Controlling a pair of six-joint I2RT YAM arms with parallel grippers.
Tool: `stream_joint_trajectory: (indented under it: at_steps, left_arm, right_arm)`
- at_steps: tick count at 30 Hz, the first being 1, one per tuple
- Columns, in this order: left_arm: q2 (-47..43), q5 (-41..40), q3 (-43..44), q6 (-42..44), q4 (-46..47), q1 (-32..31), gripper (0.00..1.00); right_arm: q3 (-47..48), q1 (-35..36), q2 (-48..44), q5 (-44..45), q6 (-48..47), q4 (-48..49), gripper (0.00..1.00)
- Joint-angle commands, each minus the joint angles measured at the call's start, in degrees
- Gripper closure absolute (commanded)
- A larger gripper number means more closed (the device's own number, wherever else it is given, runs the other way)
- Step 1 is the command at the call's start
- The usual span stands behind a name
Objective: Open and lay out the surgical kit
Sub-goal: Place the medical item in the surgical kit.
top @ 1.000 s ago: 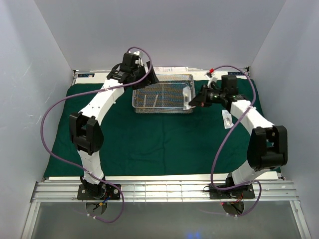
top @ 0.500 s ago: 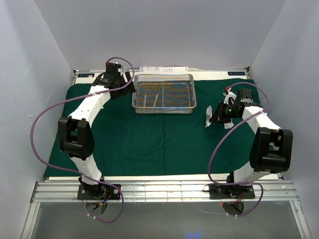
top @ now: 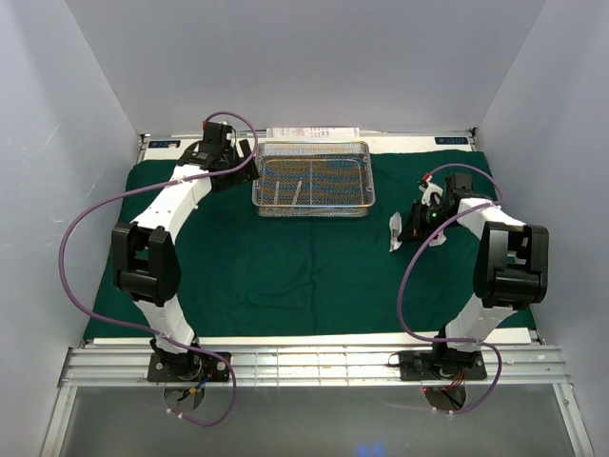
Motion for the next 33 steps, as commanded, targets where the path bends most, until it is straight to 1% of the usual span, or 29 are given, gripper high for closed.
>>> stream_joint_trajectory:
  at_steps: [1,4,11,17,23,27,33]
  left_arm:
    - [-2.9,0.3,0.1,0.6,0.9,-0.1,0.06]
    - [-2.8,0.6,0.2,0.6,0.9,-0.1,0.06]
    - [-2.7,1.2,0.4,0.6,0.8,-0.1,0.06]
    - [-2.8,1.1,0.2,0.6,1.0,-0.1,0.06]
    - [-2.8,1.2,0.1,0.7,1.0,-0.1,0.06]
    - [-2.8,1.2,0.1,0.7,0.9,-0.1,0.06]
    - [-2.5,1.5,0.5,0.6,0.9,-0.1,0.06]
  right_arm:
    - [2.5,-0.6,0.2,5.2,-1.3,-1.2,0.92]
    - [3.0,-0.8,0.9,8.5,-1.4,-2.3,0.92]
    - [5.2,-0.8,3.2,11.5,-1.4,-3.5,0.89]
    - [7.9,-0.8,5.9,12.0,-3.2,-5.1,0.88]
    - [10.1,-0.8,7.3,13.2,-3.9,-6.2,0.84]
    - [9.7,-0.8,7.6,13.1,-3.9,-6.4,0.8]
    - [8.2,-0.8,6.9,12.6,-3.6,-6.4,0.78]
